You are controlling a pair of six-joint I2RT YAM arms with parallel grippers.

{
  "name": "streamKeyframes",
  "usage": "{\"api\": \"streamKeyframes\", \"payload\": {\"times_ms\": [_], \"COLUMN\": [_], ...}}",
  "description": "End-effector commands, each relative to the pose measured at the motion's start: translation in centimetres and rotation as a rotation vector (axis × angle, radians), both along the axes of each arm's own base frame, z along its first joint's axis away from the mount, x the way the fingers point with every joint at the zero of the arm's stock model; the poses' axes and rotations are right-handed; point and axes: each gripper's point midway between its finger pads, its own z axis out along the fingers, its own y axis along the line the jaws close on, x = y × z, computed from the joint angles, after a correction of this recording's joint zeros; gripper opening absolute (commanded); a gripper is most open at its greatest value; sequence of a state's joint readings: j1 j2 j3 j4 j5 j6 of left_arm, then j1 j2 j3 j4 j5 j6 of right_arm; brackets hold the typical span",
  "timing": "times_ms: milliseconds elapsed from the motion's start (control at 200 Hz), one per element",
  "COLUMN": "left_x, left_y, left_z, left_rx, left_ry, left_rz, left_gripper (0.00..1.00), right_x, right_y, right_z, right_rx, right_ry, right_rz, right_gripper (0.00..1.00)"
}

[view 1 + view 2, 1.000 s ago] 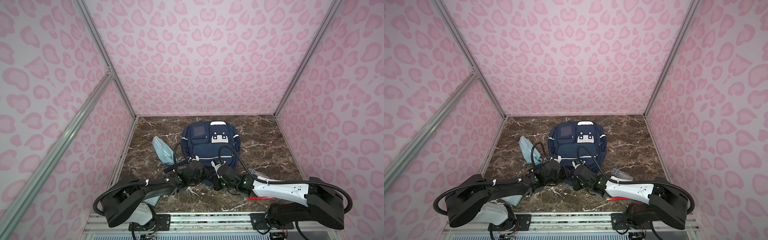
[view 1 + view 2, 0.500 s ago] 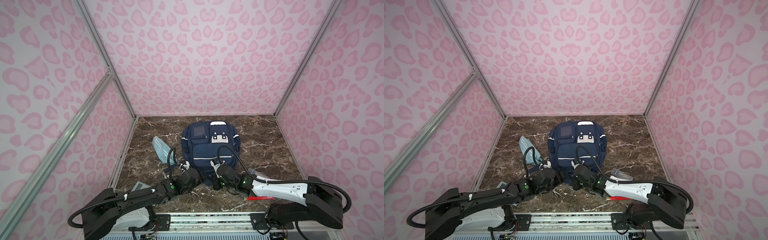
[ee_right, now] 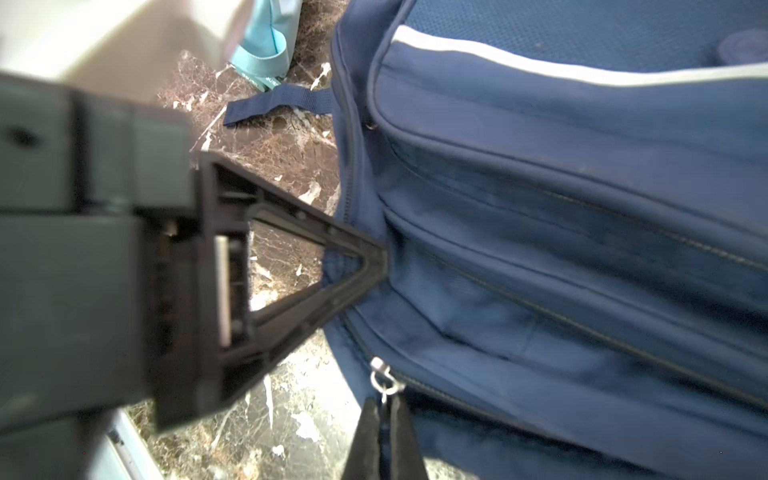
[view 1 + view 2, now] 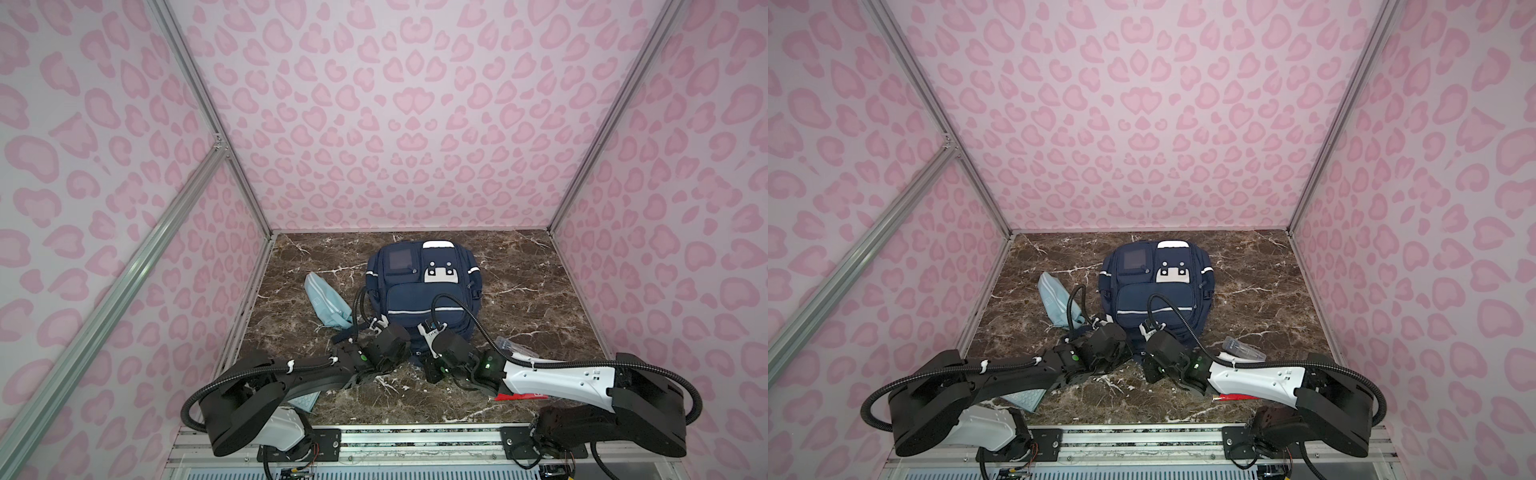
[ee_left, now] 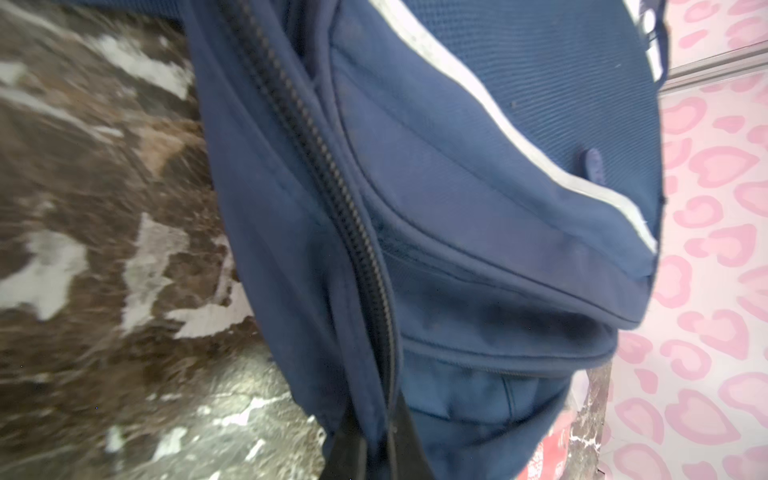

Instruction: Pack the student bag

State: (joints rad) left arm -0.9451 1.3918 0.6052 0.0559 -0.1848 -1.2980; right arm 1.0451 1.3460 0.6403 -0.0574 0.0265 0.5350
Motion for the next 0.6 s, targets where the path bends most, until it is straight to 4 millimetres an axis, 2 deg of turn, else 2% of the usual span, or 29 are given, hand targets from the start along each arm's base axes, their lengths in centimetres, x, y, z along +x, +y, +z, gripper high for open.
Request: {"api": "streamKeyframes", "payload": {"times_ms": [0,125,285,415,595], "left_x": [0.1,-0.5,-0.8,-0.8,-0.9], "left_y": [2.5,3.8,4.8,6.7,8.3], "left_z": [-0.3,-0.4,1.3,2.1,2.2], "left_rx": [0.052,0.067,0.053,0.101,0.141], "left_ry": [-0.020,-0.014,-0.066,-0.107,-0.137], "left_rz": [0.023,0.010,-0.013,-0.018,-0.054], "left_gripper": [0.03,0.03,0.03,0.03,0.03], "right_x": [0.6,1.7,3.2,5.1,8.1], "right_y": [-3.9,-7.4,-10.3,-13.1,-15.3], "right_z": [-1.6,-1.6,-2.6,-3.1,-2.7], "right_rx": [-0.168,-0.287,-0.345,-0.356,-0.308], "right_ry": [0.004,-0.012,0.002,0.018,0.014], "right_rz": [-0.110,-0.243,-0.319,-0.396,-0.464], "right_gripper": [0.00,0.00,0.00,0.00,0.00]}}
